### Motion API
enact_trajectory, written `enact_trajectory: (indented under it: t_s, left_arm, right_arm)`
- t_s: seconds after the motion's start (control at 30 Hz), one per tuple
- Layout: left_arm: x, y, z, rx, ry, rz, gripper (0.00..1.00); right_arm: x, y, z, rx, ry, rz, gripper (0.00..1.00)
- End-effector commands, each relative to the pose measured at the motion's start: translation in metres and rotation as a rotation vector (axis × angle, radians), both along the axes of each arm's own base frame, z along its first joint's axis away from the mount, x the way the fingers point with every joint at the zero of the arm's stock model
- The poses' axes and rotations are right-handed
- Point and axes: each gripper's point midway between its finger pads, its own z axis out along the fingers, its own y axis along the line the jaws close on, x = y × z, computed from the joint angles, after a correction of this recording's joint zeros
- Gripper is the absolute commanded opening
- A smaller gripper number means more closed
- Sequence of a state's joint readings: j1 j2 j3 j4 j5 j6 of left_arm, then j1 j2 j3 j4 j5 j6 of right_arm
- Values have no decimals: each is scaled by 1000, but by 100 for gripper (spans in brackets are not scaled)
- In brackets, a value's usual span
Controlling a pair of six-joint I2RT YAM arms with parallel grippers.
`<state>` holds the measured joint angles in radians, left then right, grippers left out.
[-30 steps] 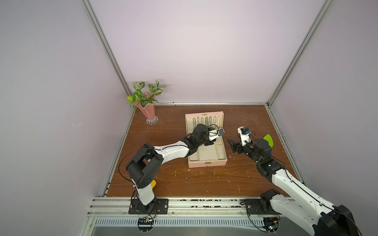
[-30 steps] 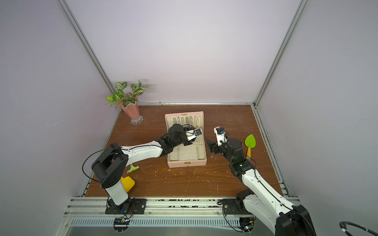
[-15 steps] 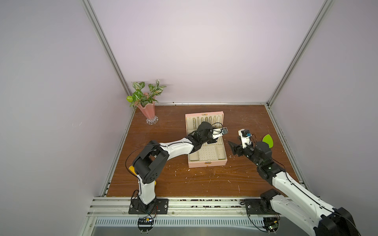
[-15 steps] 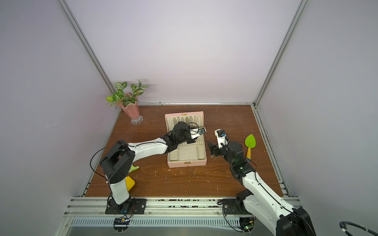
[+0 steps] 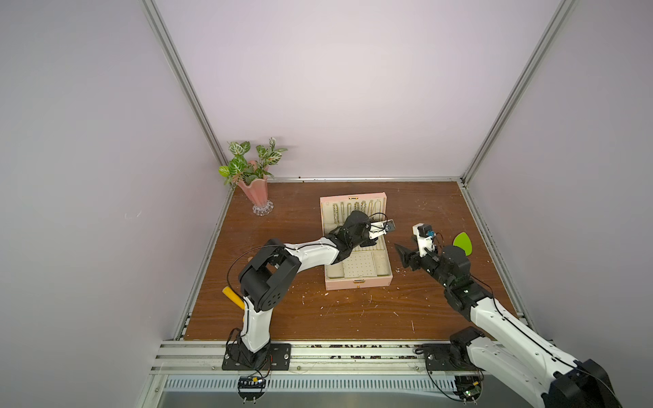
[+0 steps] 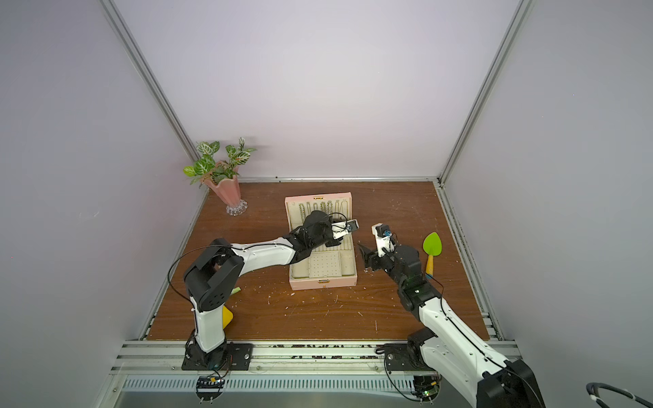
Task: Put jewelry chain into jewelry box
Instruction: Open the storage slot of the jewelry box.
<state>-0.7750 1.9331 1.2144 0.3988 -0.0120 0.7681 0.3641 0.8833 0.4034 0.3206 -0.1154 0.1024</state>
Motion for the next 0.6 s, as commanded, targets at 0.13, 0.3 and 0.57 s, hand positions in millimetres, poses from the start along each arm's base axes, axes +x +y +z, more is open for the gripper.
enact_trajectory:
  t_s: [0.13, 0.3, 0.57]
  left_arm:
    - [6, 1, 4, 3, -52, 38, 22]
    - [6, 4, -13, 52, -13, 48, 22]
    - [11, 18, -28, 121, -6, 117, 23]
  right_arm:
    - [2, 0, 7, 24, -25, 0, 74]
    - [2, 0, 6, 24, -21, 1, 74]
    - [0, -1, 7, 28, -22, 0, 74]
